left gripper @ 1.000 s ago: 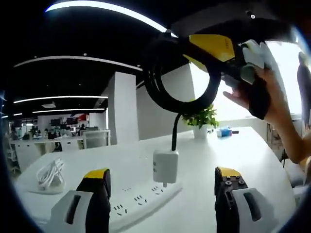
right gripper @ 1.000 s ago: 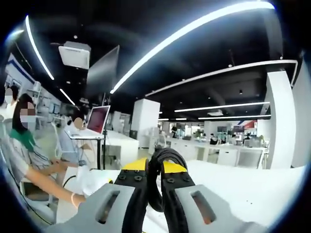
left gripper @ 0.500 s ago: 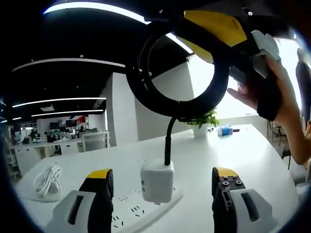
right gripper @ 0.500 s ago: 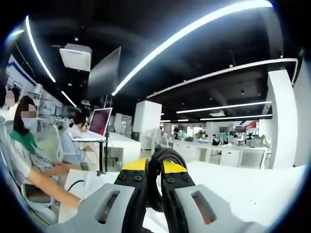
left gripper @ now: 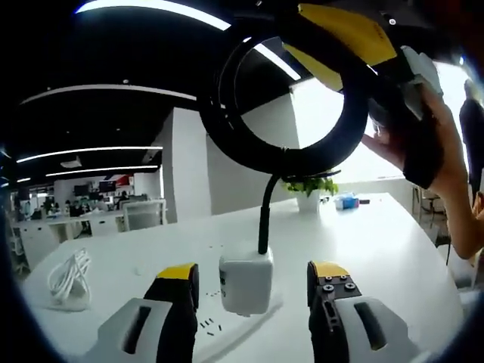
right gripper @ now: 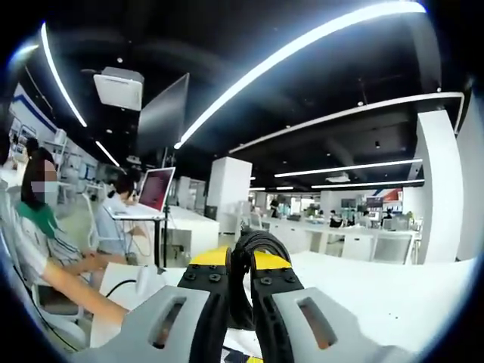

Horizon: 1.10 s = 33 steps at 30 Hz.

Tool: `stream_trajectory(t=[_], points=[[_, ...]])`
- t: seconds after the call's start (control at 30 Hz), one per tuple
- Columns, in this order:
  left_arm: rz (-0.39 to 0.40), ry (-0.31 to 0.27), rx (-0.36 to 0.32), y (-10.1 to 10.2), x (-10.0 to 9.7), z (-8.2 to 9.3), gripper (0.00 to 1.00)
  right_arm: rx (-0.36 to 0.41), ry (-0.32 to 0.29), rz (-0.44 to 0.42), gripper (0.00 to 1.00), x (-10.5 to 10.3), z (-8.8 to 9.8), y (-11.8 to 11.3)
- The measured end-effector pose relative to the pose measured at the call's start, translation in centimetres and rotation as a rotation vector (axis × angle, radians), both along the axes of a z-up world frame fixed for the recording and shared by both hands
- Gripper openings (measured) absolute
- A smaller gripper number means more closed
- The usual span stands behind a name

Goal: Straighten the power strip on the desk, plug the charger into it

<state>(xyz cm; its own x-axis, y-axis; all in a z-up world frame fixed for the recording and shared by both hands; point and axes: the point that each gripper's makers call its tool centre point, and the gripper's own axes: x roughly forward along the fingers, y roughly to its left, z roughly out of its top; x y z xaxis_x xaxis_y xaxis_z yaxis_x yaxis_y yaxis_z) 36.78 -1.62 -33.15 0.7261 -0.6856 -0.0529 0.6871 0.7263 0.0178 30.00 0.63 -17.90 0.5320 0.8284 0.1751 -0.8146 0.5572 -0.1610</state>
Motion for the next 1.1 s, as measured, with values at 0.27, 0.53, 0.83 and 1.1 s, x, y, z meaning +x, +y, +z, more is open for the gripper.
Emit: stream_trajectory(t=[0.27,0.53,0.83,1.1], points=[[0.0,0.013,-0.002,-0.2,0.3,-0.4,0.38,-0.001,0.007,0.009,0.07,0.0,-0.2,-0.1],[-0.015,0.025,-0.008,-0.3,0.7,-0.6,0.28,-0.004,0.009,0.015,0.06,-0.1,-0.4,-0.2],[-0.185,0.074,-0.002,-1.4,0.2,-1.0,0.26,-0.002,0.008,0.006,0.06,0.0,-0.4,-0.8],[-0.286,0.071,0.04,-1.5,0.6,-1.4,0.26,0.003,0.018,0.001,0.07,0.5,-0.8,-1.1]])
